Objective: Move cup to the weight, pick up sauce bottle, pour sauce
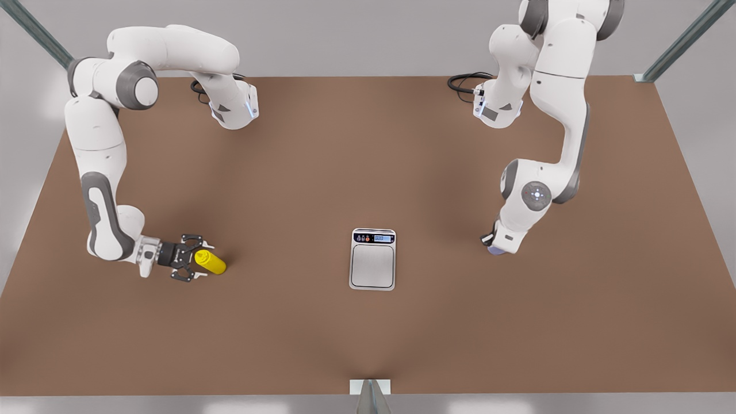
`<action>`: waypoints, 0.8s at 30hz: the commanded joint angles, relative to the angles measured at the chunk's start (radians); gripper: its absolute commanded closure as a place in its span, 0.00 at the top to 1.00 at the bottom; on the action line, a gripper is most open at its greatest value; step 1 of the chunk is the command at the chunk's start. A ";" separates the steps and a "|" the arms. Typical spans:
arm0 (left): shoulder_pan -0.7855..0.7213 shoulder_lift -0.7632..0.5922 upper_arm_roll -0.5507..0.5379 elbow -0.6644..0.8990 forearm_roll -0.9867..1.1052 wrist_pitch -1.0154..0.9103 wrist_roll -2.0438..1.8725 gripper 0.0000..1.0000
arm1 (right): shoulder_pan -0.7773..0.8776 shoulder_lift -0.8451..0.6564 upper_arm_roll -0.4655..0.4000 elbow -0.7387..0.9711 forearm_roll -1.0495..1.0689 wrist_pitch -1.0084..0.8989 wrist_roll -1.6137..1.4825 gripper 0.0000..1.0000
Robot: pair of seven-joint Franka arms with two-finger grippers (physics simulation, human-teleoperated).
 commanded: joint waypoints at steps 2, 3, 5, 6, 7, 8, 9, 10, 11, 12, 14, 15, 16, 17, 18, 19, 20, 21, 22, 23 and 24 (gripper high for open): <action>-0.016 0.009 -0.001 0.017 -0.106 -0.001 -0.024 0.24 | 0.005 0.001 0.000 0.002 0.002 0.000 -0.001 1.00; -0.030 0.023 -0.001 0.037 -0.104 -0.004 -0.056 0.24 | 0.005 0.001 0.002 0.002 0.002 0.000 -0.001 1.00; -0.059 0.030 -0.001 0.070 -0.104 -0.039 -0.099 0.24 | 0.005 0.002 0.002 0.002 0.002 0.000 -0.001 1.00; -0.077 0.050 -0.001 0.106 -0.104 -0.053 -0.141 0.24 | 0.005 0.002 0.002 0.002 0.002 0.000 -0.001 1.00; -0.088 0.061 -0.001 0.126 -0.104 -0.062 -0.170 0.23 | 0.005 0.002 0.002 0.002 0.001 0.000 -0.001 1.00; -0.109 0.087 -0.001 0.165 -0.104 -0.079 -0.213 0.23 | 0.005 0.002 0.002 0.002 0.001 0.000 -0.001 0.86; -0.112 0.098 -0.005 0.195 -0.104 -0.107 -0.231 0.23 | 0.005 0.002 0.002 0.002 0.002 0.000 -0.001 0.76; -0.129 0.110 -0.005 0.231 -0.104 -0.130 -0.270 0.23 | 0.005 0.002 0.002 0.002 0.002 0.000 -0.001 0.75; -0.154 0.135 -0.005 0.261 -0.104 -0.130 -0.322 0.23 | 0.005 0.002 0.002 0.002 0.002 0.000 -0.001 0.73; -0.174 0.147 -0.005 0.278 -0.104 -0.131 -0.355 0.23 | 0.005 0.004 0.002 0.002 0.001 0.000 -0.001 0.72; -0.197 0.178 -0.005 0.329 -0.104 -0.131 -0.420 0.23 | 0.005 0.002 0.002 0.002 0.002 -0.002 -0.001 0.72; -0.212 0.193 -0.005 0.352 -0.104 -0.131 -0.446 0.23 | 0.005 0.004 0.003 0.003 0.002 -0.002 0.001 0.72; -0.232 0.218 -0.005 0.387 -0.104 -0.131 -0.480 0.23 | 0.005 0.004 0.006 0.003 0.002 -0.002 0.001 0.72; -0.235 0.233 -0.007 0.404 -0.104 -0.131 -0.500 0.23 | 0.005 0.004 0.006 0.008 0.002 -0.003 0.001 0.73; -0.235 0.239 -0.019 0.416 -0.104 -0.139 -0.514 0.23 | 0.005 0.004 0.006 0.009 0.002 -0.003 0.002 0.74; -0.237 0.253 -0.022 0.444 -0.104 -0.145 -0.536 0.23 | 0.004 0.004 0.008 0.009 0.002 -0.003 0.004 0.79; -0.252 0.264 -0.022 0.468 -0.103 -0.156 -0.552 0.23 | 0.005 0.004 0.008 0.014 0.005 -0.003 0.004 0.85; -0.257 0.285 -0.022 0.510 -0.103 -0.176 -0.581 0.23 | 0.004 0.004 0.008 0.017 0.012 -0.005 0.005 1.00; -0.258 0.293 -0.022 0.525 -0.103 -0.194 -0.589 0.23 | 0.005 0.004 0.009 0.017 0.018 -0.005 0.005 1.00; -0.275 0.311 -0.022 0.553 -0.101 -0.196 -0.618 0.23 | 0.005 0.004 0.009 0.017 0.021 -0.005 0.005 1.00; -0.280 0.334 -0.021 0.586 -0.101 -0.197 -0.642 0.23 | 0.005 0.006 0.009 0.018 0.021 -0.005 0.005 1.00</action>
